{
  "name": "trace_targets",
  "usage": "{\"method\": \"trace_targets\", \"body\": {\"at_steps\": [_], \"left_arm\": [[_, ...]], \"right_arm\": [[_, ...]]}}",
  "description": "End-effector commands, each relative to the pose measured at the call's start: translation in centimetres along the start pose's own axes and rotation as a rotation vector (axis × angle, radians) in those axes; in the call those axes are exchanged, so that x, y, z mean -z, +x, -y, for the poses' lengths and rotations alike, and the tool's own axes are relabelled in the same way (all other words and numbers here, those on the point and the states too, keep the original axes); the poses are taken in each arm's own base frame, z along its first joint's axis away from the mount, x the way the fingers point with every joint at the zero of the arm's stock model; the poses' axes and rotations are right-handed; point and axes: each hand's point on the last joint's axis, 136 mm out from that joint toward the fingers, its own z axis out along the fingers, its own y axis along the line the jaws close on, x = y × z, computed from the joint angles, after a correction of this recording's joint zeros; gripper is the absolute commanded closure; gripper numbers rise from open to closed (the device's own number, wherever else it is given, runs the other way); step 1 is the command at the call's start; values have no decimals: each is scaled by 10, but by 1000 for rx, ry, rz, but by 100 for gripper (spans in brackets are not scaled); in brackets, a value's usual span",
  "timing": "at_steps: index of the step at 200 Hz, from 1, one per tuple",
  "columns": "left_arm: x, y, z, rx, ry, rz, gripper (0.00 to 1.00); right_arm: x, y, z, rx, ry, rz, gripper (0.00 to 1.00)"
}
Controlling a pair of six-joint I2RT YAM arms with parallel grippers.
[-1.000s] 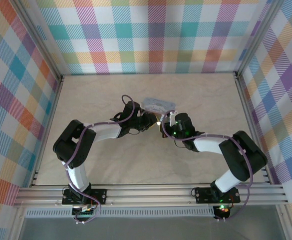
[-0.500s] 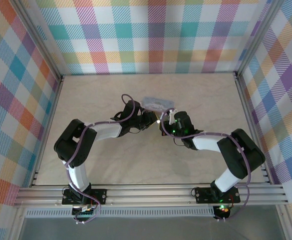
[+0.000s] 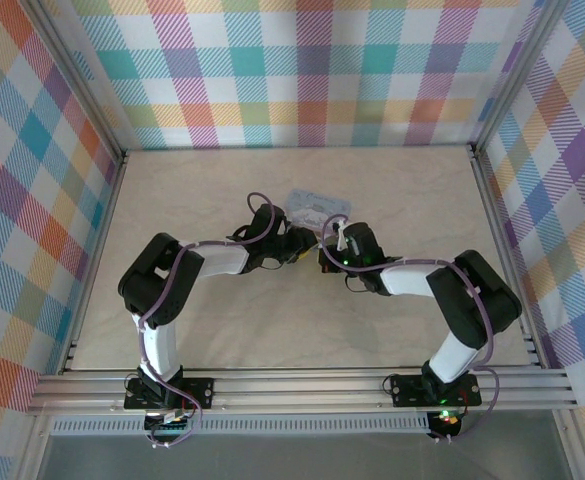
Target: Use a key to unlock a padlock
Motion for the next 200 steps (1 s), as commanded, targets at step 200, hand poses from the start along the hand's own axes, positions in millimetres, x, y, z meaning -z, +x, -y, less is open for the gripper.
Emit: {"method": "trace_targets", "body": {"at_steps": [200], "left_arm": [[69, -21, -10, 195, 97, 184, 46]], "right_arm": [[-9, 9, -35, -450, -88, -209, 100]]}}
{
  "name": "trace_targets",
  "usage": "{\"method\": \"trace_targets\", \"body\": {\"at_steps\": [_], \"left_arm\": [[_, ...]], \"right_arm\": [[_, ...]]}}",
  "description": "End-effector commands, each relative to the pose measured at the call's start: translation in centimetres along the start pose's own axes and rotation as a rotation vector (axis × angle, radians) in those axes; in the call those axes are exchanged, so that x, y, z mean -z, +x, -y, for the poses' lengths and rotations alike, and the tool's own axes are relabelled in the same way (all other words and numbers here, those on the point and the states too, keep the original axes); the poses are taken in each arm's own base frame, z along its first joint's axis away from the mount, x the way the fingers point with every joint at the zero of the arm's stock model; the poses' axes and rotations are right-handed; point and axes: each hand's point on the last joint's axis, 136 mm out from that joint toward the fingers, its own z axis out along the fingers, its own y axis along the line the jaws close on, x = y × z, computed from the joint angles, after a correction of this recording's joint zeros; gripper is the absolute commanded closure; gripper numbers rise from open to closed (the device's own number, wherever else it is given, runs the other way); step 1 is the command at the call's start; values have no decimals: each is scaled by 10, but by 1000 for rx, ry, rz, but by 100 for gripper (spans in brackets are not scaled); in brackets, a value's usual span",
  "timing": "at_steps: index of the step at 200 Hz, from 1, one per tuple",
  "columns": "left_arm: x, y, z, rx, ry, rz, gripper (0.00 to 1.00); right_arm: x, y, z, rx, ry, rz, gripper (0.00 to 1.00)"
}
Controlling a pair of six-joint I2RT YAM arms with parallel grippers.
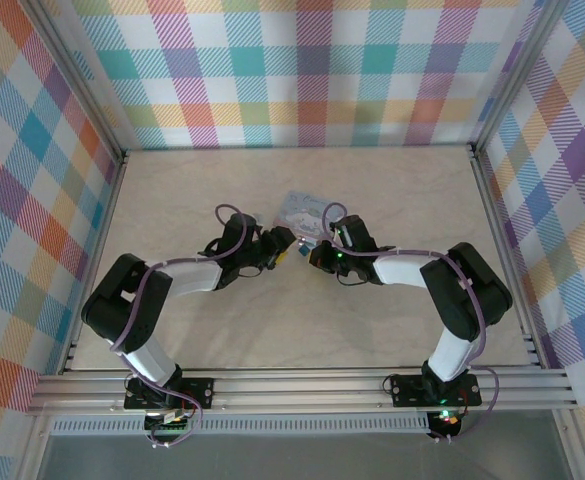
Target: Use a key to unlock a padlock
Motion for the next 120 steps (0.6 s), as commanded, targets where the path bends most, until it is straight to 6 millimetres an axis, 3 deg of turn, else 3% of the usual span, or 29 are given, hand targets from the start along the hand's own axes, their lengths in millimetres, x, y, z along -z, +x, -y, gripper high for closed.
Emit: {"method": "trace_targets", "body": {"at_steps": [1, 120], "left_arm": [[2, -5, 10, 41, 53, 27, 46], [-34, 13, -4, 74, 41, -39, 52]], "right_arm": [[1, 0, -15, -92, -32, -33, 100], [5, -3, -29, -186, -88, -28, 100]]}}
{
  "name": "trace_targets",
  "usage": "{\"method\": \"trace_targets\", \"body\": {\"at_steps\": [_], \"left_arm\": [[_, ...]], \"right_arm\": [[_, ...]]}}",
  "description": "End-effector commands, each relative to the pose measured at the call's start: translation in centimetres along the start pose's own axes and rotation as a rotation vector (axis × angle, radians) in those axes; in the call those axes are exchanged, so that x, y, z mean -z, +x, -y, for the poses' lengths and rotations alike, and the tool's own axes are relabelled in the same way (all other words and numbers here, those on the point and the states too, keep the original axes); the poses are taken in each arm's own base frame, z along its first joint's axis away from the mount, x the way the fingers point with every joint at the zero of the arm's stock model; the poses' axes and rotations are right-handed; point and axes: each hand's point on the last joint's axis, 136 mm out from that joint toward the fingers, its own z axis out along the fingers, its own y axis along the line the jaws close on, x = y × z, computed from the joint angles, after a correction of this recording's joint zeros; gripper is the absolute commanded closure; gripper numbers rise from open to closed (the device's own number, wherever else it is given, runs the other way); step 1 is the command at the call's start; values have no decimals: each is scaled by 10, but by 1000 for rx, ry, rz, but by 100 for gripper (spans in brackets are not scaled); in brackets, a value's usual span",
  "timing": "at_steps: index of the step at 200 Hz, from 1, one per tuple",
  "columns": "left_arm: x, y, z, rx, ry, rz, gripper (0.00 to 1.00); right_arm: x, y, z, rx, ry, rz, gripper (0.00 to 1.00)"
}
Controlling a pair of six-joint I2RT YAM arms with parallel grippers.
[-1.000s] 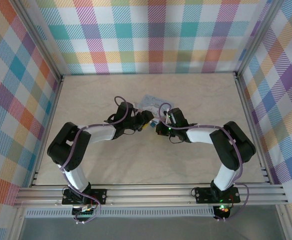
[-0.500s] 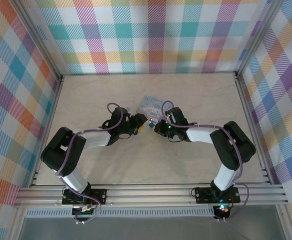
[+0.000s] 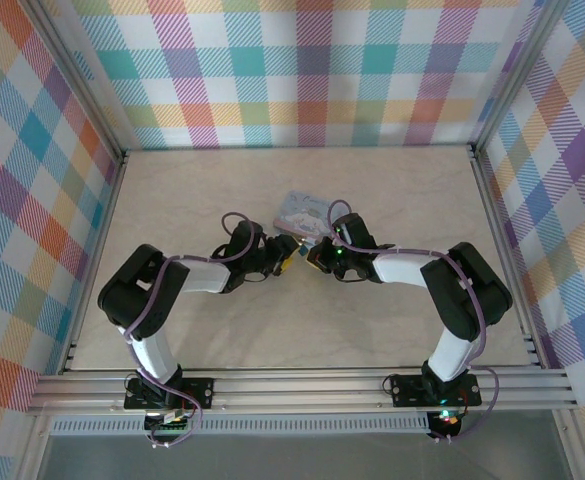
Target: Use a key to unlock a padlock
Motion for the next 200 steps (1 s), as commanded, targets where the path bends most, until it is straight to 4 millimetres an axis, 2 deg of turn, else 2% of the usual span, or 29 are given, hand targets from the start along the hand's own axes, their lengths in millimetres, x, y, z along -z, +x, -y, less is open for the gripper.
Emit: {"method": "trace_targets", "body": {"at_steps": [1, 66, 136, 200], "left_arm": [[-8, 0, 20, -5, 64, -4, 52], [-19, 2, 19, -8, 55, -8, 56], [-27, 1, 19, -12, 59, 10, 64], [-31, 3, 19, -13, 57, 12, 79]], "right_arm": [[4, -2, -22, 5, -63, -1, 100], [5, -2, -23, 4, -68, 3, 100], [7, -2, -24, -8, -80, 8, 100], [8, -3, -25, -17, -86, 15, 100]]}}
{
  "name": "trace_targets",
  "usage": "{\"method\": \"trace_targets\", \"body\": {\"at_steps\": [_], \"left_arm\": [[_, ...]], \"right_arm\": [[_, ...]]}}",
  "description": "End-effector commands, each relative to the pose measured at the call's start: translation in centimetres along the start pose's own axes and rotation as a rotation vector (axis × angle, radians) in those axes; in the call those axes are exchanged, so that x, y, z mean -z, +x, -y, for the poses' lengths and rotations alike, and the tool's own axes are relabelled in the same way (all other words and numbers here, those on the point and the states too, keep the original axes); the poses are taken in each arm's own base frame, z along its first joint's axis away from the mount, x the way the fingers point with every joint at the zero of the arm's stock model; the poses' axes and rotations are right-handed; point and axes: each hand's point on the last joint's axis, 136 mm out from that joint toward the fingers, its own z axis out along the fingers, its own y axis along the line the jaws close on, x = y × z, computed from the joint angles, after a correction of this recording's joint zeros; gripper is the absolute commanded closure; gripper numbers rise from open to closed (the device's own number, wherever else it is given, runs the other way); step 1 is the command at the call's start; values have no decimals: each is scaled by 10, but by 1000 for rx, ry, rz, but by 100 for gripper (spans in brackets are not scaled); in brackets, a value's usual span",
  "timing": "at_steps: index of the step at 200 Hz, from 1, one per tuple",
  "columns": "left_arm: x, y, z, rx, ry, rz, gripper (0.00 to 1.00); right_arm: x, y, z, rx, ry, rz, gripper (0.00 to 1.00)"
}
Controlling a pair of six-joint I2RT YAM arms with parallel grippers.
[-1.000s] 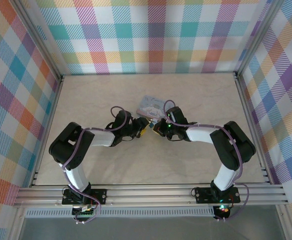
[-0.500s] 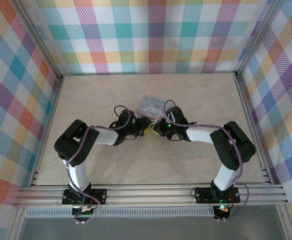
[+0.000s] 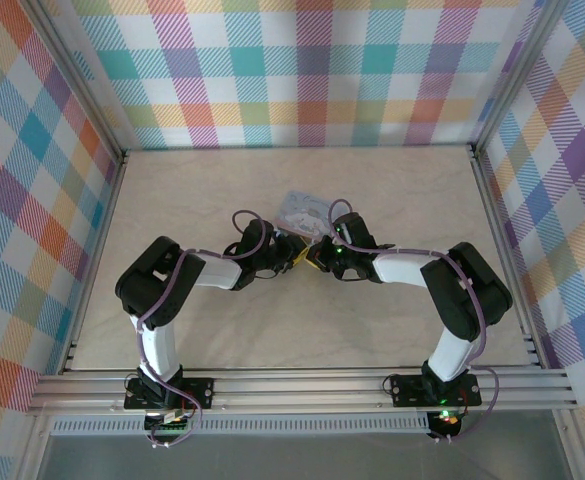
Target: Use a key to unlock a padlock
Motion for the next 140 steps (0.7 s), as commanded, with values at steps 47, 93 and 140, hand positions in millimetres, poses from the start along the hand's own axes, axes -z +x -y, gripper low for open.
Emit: {"method": "trace_targets", "body": {"at_steps": [47, 93, 140], "left_arm": [[-4, 1, 8, -5, 23, 16, 90], [-2, 1, 11, -7, 27, 22, 100], [0, 1, 14, -11, 32, 26, 100]], "right_arm": [[11, -1, -22, 12, -72, 19, 100], [17, -2, -21, 23, -76, 47, 92], [23, -1, -13, 18, -64, 60, 85]]}}
